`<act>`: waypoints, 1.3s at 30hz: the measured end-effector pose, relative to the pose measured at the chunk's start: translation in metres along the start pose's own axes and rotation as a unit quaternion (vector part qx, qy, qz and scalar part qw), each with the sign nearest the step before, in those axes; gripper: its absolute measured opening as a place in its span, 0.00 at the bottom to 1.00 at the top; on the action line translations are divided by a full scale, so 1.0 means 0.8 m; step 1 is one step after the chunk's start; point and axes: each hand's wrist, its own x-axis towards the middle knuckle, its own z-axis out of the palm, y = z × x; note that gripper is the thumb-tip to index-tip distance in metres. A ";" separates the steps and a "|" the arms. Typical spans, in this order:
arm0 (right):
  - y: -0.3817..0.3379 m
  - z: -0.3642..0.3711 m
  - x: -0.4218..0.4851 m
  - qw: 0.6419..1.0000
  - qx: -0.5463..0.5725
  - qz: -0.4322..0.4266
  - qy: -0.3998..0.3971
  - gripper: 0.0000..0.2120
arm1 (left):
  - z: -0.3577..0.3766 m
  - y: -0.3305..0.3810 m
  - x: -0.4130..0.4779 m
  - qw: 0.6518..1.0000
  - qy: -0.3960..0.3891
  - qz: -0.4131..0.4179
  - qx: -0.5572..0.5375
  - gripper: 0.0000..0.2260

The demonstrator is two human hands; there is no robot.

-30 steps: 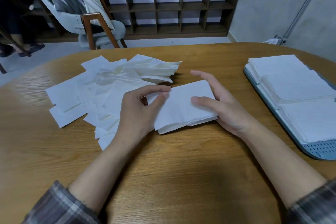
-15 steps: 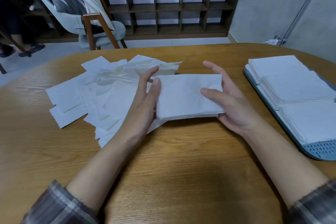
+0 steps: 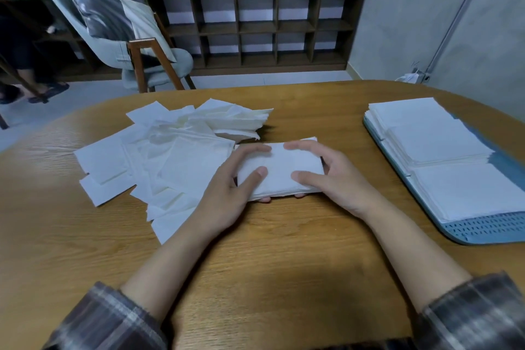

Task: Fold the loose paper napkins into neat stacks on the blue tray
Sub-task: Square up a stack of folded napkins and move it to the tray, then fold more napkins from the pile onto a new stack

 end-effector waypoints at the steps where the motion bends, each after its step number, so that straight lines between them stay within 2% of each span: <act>1: 0.002 0.000 -0.001 1.000 0.001 0.004 0.005 0.22 | 0.001 -0.001 -0.001 1.000 0.005 -0.004 0.006 0.13; 5: -0.002 0.001 -0.011 1.000 0.010 0.001 0.022 0.23 | 0.003 -0.007 -0.003 0.993 0.030 0.016 0.109 0.14; 10: -0.004 -0.005 -0.037 0.999 0.017 0.002 0.041 0.23 | 0.016 0.003 -0.005 0.990 0.024 0.026 0.137 0.16; 13: -0.010 -0.020 -0.054 0.997 0.007 0.000 0.079 0.23 | 0.030 0.023 -0.002 0.988 0.006 0.036 0.151 0.15; 19: -0.024 -0.087 -0.096 0.990 -0.018 0.003 0.140 0.21 | 0.074 0.064 0.003 0.996 -0.040 0.020 0.074 0.13; 23: -0.024 -0.141 -0.123 0.983 -0.070 0.009 0.167 0.21 | 0.129 0.088 0.008 0.998 -0.043 -0.022 0.039 0.11; 28: -0.017 -0.208 -0.156 0.974 -0.084 0.041 0.206 0.22 | 0.205 0.102 0.016 0.996 -0.074 -0.041 0.011 0.11; 32: -0.006 -0.252 -0.173 0.962 -0.098 0.076 0.242 0.22 | 0.251 0.102 0.025 0.994 -0.089 -0.057 0.009 0.10; 39: 0.018 -0.286 -0.179 0.950 -0.154 0.137 0.235 0.23 | 0.293 0.089 0.039 0.993 -0.083 -0.064 0.061 0.09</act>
